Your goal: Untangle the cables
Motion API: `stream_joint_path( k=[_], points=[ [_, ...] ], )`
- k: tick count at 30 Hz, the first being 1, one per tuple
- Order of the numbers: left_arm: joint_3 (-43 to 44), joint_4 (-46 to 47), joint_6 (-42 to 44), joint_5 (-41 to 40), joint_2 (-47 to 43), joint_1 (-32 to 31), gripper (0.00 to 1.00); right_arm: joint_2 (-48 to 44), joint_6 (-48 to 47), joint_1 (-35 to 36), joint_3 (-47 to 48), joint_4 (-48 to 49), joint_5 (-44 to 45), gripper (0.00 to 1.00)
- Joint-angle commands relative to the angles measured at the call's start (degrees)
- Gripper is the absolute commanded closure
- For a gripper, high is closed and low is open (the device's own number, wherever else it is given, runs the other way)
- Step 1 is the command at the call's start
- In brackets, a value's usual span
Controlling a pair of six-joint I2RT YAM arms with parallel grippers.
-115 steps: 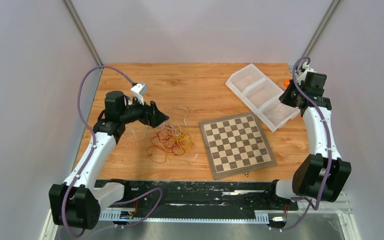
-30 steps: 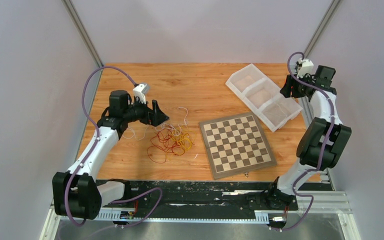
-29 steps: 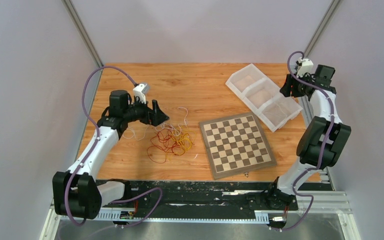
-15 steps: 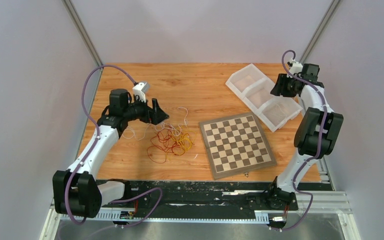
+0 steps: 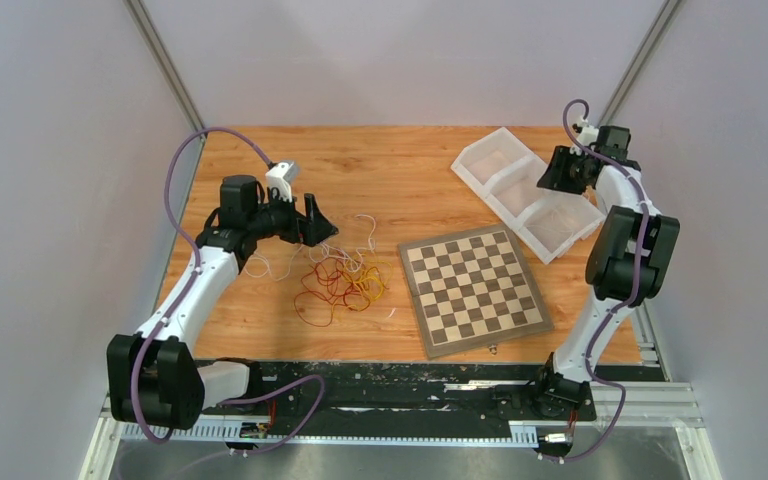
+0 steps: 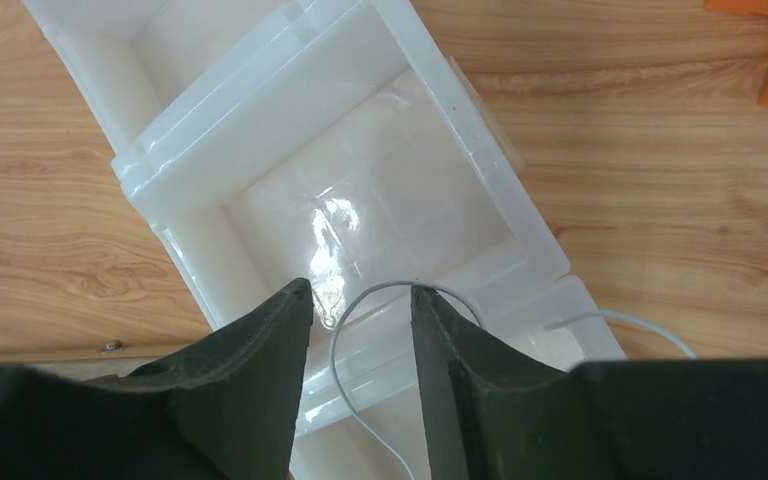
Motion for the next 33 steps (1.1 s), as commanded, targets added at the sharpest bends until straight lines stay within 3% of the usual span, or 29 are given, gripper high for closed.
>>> stream_joint_path(
  k=[1,13,24,33],
  points=[
    [2.6,1.0,-0.5,-0.4,0.3,0.1,0.00,2.2,2.0,0.4,2.2,-0.3,-1.1,0.59],
    [3.2,0.9,-0.4,-0.2,0.9,0.1,0.00,-1.7,1.3,-0.7,0.9,-4.0,-2.8,1.00],
    [2.6,1.7,-0.5,0.5,0.4,0.1,0.00,-10.9,-5.5,-4.7,-4.3,-8.9,-7.3,1.00],
    [1.0,1.9,-0.4,1.1,-0.4,0.1,0.00,-11.4,-13.6,-5.7,-9.8,-18.3,-10.1,1.00]
  ],
)
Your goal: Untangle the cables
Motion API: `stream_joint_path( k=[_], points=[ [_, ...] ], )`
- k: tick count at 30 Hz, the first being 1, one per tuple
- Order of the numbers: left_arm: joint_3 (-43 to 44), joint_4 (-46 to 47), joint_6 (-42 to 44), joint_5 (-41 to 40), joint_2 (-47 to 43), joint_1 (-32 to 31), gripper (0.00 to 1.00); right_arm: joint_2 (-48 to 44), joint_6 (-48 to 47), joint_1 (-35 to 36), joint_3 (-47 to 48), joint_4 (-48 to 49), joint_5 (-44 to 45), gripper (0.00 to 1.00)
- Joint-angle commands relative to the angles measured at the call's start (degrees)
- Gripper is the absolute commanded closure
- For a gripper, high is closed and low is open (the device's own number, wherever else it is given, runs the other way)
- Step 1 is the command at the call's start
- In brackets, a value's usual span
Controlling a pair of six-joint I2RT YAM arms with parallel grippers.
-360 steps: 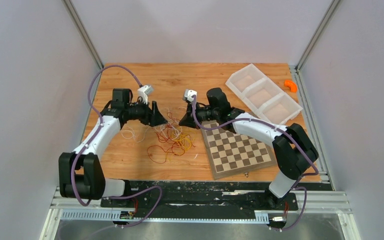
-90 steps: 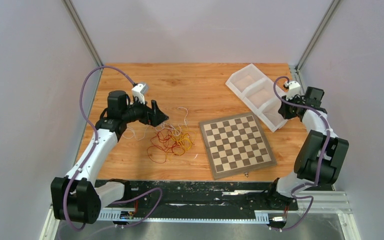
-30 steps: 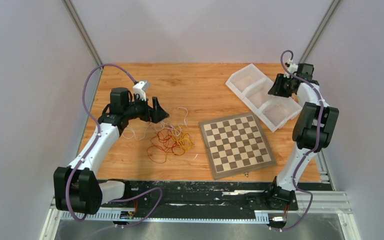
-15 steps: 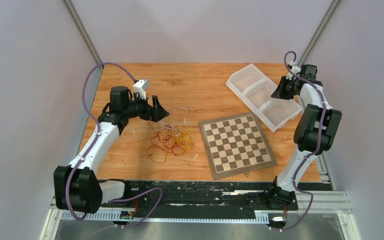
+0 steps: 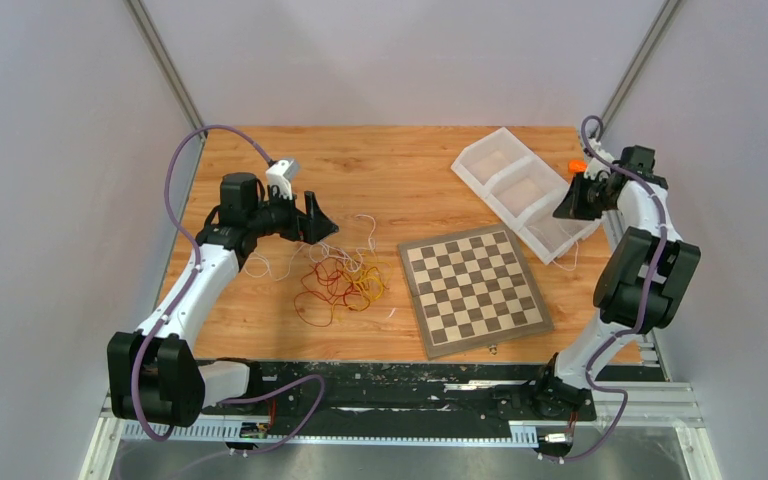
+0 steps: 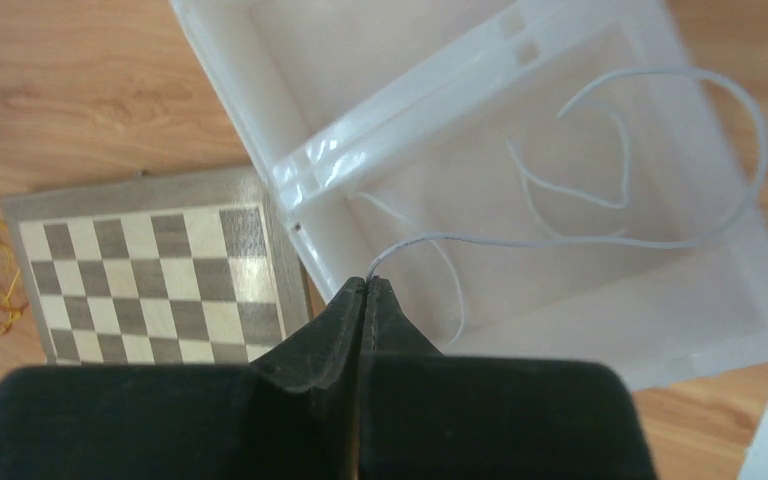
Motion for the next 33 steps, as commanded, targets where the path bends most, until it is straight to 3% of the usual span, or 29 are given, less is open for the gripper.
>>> stream_joint_path(
  k=[1,10,19,28,31,33],
  points=[
    [-0.1,1.8,-0.3,1.0,-1.3,0.1,0.00,-0.3,-5.4,0.0,-1.7,-6.8,-4.5,1.00],
    [-0.1,2.0,-0.6,1.0,-1.0,0.1,0.00,3.1,-6.7,0.1,2.1,-14.6,-15.4,1.00],
    [3.3,0.6,-0.9,0.8,1.9,0.1,0.00,18.5,-1.5,-0.6,19.8,-13.6,-10.5,1.00],
    [3.3,-0.2,-0.6,0.4,2.1,0.1,0.00,21.1,-5.3,-1.4,24.1,-13.2,-13.1,1.00],
    [3.6,-0.3,-0.6,0.6,2.4,0.1,0.00,20.4,-6.4,-1.6,25.3,-14.5,-13.5,0.79],
    [3.9,-0.4,-0.4,0.6,2.7,0.2,0.00,19.0,-8.1,-1.8,25.4,-16.6,-13.8,0.71]
  ],
)
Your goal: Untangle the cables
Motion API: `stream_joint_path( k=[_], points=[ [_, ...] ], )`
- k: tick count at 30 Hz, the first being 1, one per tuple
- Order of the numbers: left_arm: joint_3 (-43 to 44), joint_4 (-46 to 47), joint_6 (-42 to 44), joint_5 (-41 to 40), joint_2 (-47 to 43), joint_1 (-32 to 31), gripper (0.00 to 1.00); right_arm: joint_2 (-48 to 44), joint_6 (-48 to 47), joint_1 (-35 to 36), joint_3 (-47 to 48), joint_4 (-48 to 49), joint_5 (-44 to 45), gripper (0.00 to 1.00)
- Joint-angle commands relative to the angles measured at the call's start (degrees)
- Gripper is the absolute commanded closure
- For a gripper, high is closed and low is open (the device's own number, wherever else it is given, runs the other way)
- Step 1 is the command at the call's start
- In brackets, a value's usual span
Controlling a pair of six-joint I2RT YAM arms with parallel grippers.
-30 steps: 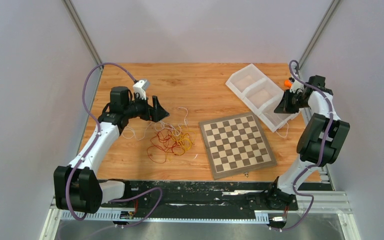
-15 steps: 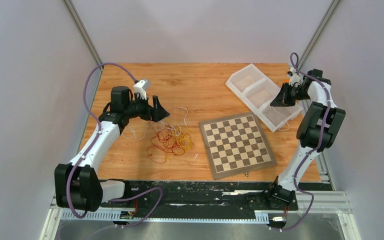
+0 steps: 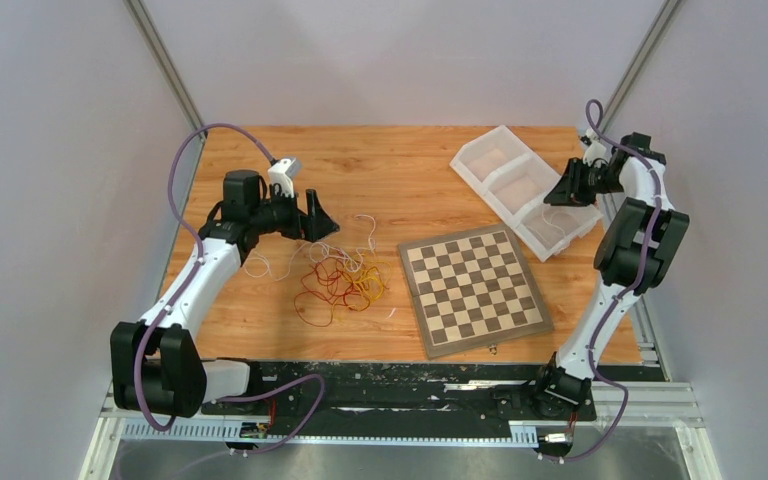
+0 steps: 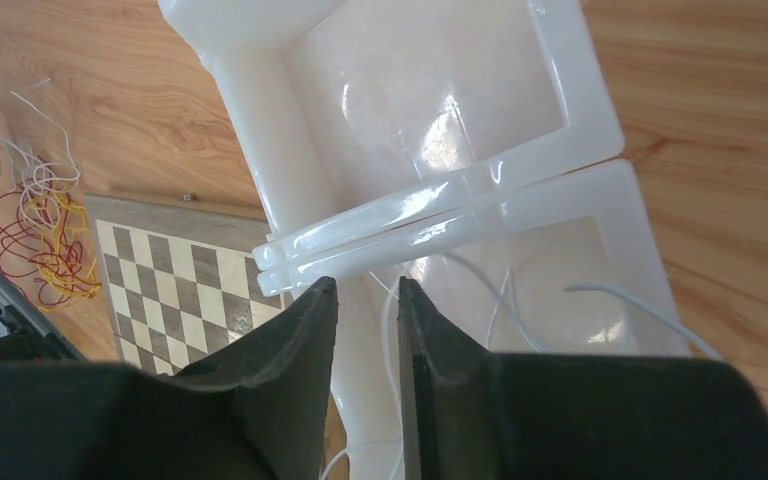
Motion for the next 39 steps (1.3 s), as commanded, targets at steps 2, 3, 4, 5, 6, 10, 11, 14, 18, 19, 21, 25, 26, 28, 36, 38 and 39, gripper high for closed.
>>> stream_joint_path(
  k=[2,3,4,5,6,10,11,14,18,19,21,25,26,28,36,38,39],
  points=[
    [3.1,0.6,-0.2,0.4,0.6,0.1,0.00,-4.7,-5.7,-0.9,2.3,-3.8,-1.4,0.67],
    [3.2,0.6,-0.2,0.5,0.7,0.1,0.00,-5.7,-6.8,-1.1,2.1,-4.9,-0.6,0.63],
    [3.2,0.7,-0.2,0.5,0.8,0.1,0.00,-6.9,-8.0,-1.3,1.6,-5.8,0.8,0.60],
    [3.2,0.7,-0.2,0.7,0.8,0.1,0.00,-7.8,-9.6,-1.3,1.2,-6.9,2.6,0.56],
    [3.1,0.8,-0.2,0.8,0.9,0.1,0.00,-8.7,-11.3,-1.3,0.7,-8.0,4.3,0.54],
    [2.7,1.1,-0.3,1.3,1.1,0.1,0.00,-11.2,-16.5,-1.2,-1.4,-11.5,10.2,0.50],
    [2.5,1.2,-0.4,1.5,1.1,0.1,0.00,-11.6,-17.1,-1.1,-1.7,-12.0,11.2,0.50],
    [2.3,1.4,-0.6,2.0,1.3,0.1,0.00,-12.4,-19.5,-0.6,-2.1,-14.3,12.1,0.49],
    [2.4,0.2,0.1,1.1,0.7,0.1,0.00,-13.4,-22.8,0.4,-2.6,-17.8,12.1,0.49],
    [2.6,-0.4,0.4,0.6,0.2,0.2,0.00,-13.6,-23.1,0.9,-2.6,-18.3,12.0,0.49],
    [3.4,-3.3,2.2,-1.6,-0.7,0.7,0.00,-14.7,-22.9,1.9,-2.4,-18.7,9.8,0.48],
    [5.2,-13.0,8.6,-8.2,-0.4,5.4,0.00,-18.6,-20.4,5.5,-3.2,-16.4,3.9,0.45],
    [6.0,-17.2,12.3,-9.7,0.1,8.4,0.00,-19.6,-19.7,6.7,-3.3,-15.7,3.2,0.45],
    [6.9,-22.5,18.9,-12.1,2.2,12.3,0.00,-21.1,-18.7,9.3,-3.8,-14.2,1.8,0.45],
    [2.6,-31.2,55.5,-12.1,3.8,17.5,0.00,-24.1,-18.2,19.3,-7.3,-9.8,0.3,0.39],
    [1.3,-30.3,63.0,-9.6,3.2,17.4,0.00,-23.9,-17.7,20.7,-7.6,-9.4,-0.2,0.35],
    [0.7,-29.2,67.3,-8.7,3.0,17.4,0.00,-23.6,-17.5,21.3,-7.4,-9.3,-0.3,0.34]
  ],
)
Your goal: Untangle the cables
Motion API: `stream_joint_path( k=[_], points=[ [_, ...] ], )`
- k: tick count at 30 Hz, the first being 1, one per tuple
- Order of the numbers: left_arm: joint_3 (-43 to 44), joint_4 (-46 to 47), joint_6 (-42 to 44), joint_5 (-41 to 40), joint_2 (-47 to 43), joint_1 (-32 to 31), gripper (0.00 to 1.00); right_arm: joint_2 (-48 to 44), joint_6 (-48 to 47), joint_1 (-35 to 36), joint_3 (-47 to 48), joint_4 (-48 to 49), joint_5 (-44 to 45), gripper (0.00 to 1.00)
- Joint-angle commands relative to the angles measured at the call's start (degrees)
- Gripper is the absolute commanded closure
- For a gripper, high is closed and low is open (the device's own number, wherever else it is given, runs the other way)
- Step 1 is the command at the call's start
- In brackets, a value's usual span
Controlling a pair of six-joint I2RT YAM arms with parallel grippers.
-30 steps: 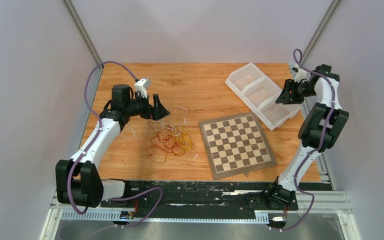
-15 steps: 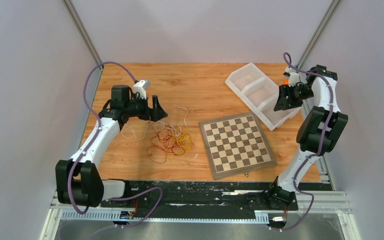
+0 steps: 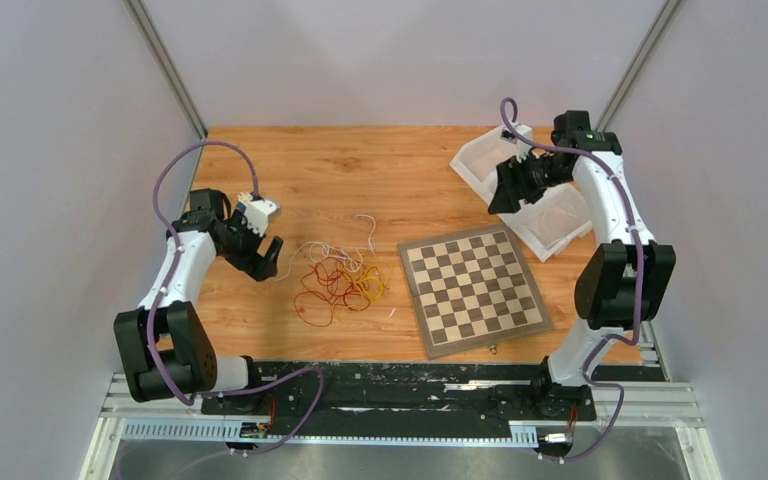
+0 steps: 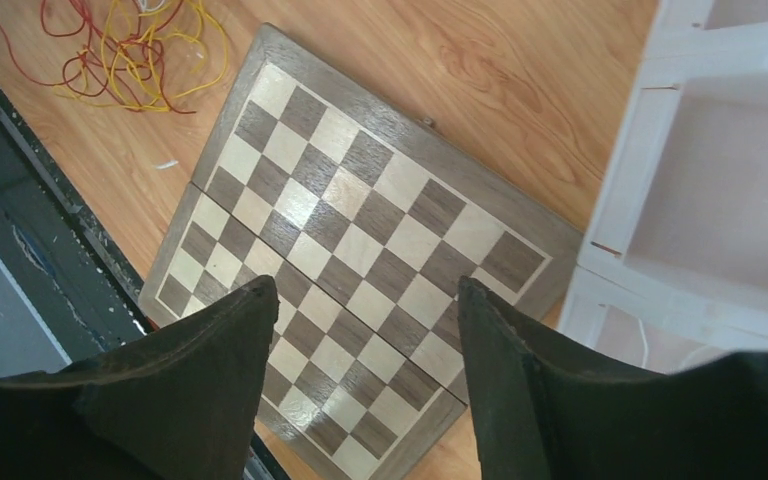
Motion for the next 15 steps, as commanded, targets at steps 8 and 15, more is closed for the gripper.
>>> stream_joint_path(
  k=[8,15],
  points=[
    [-6.4,4.0,44.2,-0.9,4.5,-4.9,0.04,1.0,3.1,3.1,2.5,3.5,-4.3,0.14],
    [-4.2,2.4,42.9,-2.6,3.2,-6.0,0.88,-1.0,5.3,5.3,2.7,7.0,-7.3,0.08]
  ],
)
